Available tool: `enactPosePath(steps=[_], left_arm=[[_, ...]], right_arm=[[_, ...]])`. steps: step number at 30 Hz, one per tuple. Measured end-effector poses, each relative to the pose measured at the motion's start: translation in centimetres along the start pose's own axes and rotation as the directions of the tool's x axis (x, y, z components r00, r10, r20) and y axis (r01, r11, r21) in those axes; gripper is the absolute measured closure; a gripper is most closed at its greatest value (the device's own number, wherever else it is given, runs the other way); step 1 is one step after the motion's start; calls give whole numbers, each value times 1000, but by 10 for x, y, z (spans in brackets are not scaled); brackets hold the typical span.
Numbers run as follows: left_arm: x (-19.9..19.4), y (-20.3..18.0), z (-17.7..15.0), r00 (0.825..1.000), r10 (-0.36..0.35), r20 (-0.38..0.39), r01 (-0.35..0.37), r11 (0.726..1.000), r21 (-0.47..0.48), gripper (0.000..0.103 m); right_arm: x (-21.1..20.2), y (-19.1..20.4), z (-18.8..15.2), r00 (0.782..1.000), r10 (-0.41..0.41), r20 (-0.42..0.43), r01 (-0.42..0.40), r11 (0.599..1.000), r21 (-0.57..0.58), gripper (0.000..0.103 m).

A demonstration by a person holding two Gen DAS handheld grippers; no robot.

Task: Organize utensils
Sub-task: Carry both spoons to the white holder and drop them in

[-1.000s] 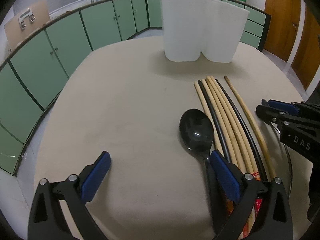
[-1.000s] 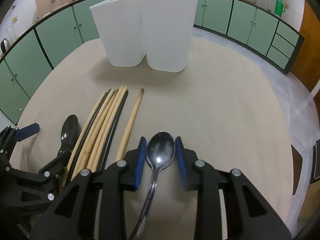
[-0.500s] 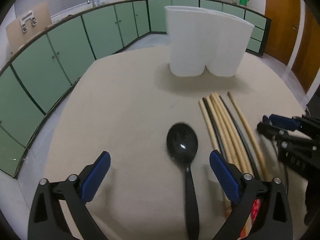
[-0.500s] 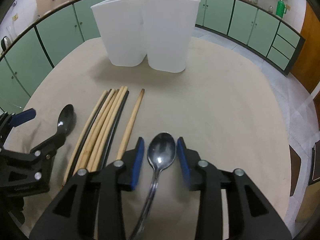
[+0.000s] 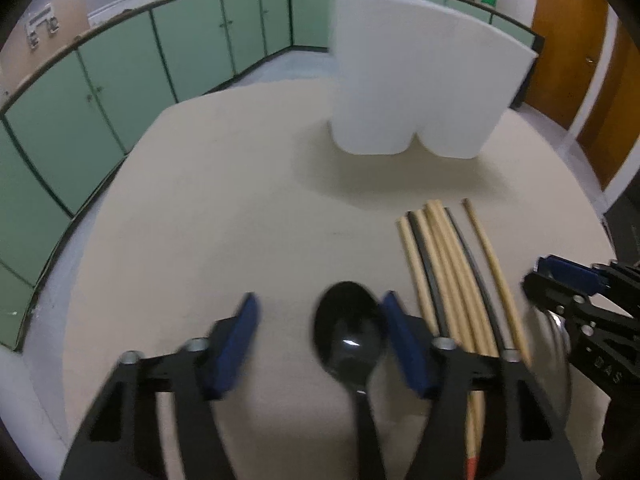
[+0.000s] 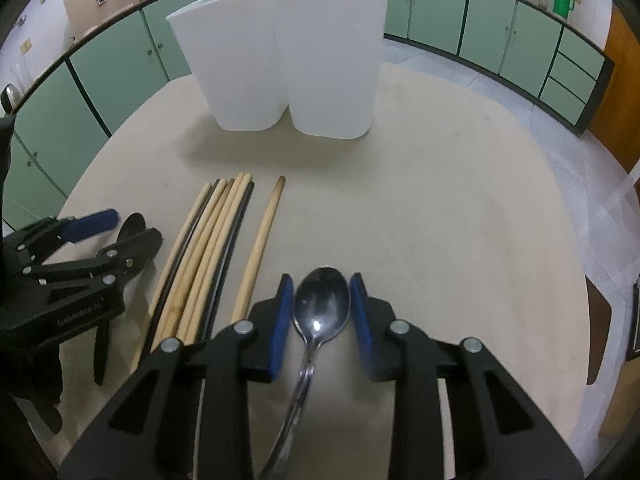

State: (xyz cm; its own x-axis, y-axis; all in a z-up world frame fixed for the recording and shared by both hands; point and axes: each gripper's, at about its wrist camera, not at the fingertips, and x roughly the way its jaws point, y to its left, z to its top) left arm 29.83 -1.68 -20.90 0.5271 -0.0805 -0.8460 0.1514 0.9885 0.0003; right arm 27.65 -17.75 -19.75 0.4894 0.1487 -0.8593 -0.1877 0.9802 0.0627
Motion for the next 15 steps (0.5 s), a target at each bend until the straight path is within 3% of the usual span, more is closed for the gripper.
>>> enactPosePath(steps=[1,2,5,8,12,15], left_arm=[[-2,-1,0,1000,-19,3,19,1000,1,64],[-3,-1,0,999,-32,5,32,999,-1,68],[-14,-2,3,996,-86,38,87,996,-24,68],[-36,-1,4,986,-107,125,111,993,-29,68],[-71,-1,13,952,-101,289,111,994,-20,68],[-94,-3,25,909,-86,407,98,995,-10,68]], right_arm=[[-2,-1,0,1000,5,10,-5,1000,3,75],[-6,-2,0,1000,8,27,-8,1000,3,75],[-23,0,1,994,-1,111,3,1000,-18,75],[-43,-1,4,980,7,200,1,999,-39,75],[-71,-2,17,952,24,305,-6,998,-59,76],[-99,-6,30,917,40,397,-14,998,-69,76]])
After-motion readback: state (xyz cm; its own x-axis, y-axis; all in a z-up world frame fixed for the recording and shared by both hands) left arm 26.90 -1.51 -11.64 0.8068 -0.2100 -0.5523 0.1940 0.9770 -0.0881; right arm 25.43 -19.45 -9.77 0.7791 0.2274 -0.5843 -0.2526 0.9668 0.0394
